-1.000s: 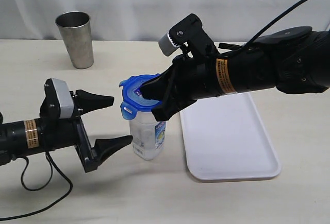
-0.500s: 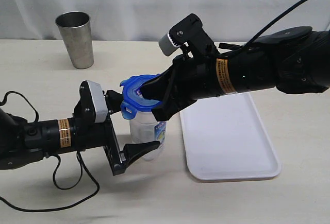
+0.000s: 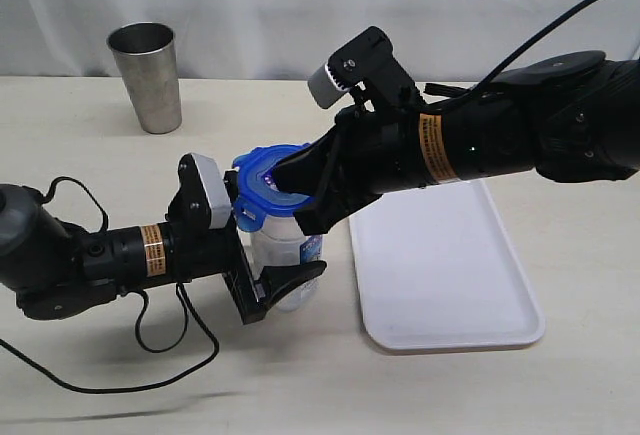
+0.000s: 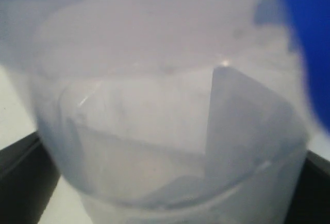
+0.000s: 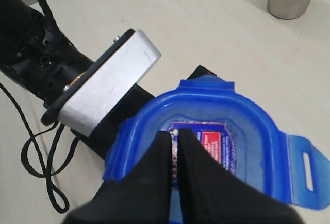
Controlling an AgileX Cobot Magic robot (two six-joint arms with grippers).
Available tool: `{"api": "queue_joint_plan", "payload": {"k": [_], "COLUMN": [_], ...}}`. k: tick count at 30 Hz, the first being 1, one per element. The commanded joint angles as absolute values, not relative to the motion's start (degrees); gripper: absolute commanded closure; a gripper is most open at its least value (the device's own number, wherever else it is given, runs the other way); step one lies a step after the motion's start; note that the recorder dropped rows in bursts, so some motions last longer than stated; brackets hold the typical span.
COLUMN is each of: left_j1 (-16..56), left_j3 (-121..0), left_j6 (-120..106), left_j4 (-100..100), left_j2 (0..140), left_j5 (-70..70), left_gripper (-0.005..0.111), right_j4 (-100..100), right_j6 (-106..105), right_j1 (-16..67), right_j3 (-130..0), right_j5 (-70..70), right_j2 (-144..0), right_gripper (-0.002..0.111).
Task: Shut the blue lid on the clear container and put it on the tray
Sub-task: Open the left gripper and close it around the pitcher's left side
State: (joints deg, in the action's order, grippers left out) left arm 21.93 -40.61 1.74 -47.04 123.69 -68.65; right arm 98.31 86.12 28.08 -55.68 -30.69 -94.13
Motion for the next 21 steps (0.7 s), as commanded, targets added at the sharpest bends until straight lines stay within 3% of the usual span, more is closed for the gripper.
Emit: {"api": "queue_joint_plan", "payload": {"k": [1,9,11,21], "left_j1": [22.0,22.0,22.0,22.0], "left_j3": [-40.8,-40.8,-40.8,-40.8], "left_j6": [1.7,4.8,4.8,4.8], "left_j4": [-46.9,-44.1,-43.9,-44.2], "left_j2": [123.6,123.6,123.6,123.6], "left_j5": [-70.0,-70.0,-70.0,-69.2], "left_gripper": [0.014,0.015,0.022,0.094], "right_j4": [99.9,99.9,99.9,99.9], "right_j6": [86.7,86.7,87.0,87.8], "right_j1": [28.1,28.1,28.1,28.1], "right_j3": [-55.2,-55.2,-55.2,-55.2], "right_j5": [-30.1,-30.1,-30.1,-30.3], "right_j2": [-94.5,-94.5,-94.5,-94.5], "right_gripper": [0.103,0.103,0.103,0.103]}}
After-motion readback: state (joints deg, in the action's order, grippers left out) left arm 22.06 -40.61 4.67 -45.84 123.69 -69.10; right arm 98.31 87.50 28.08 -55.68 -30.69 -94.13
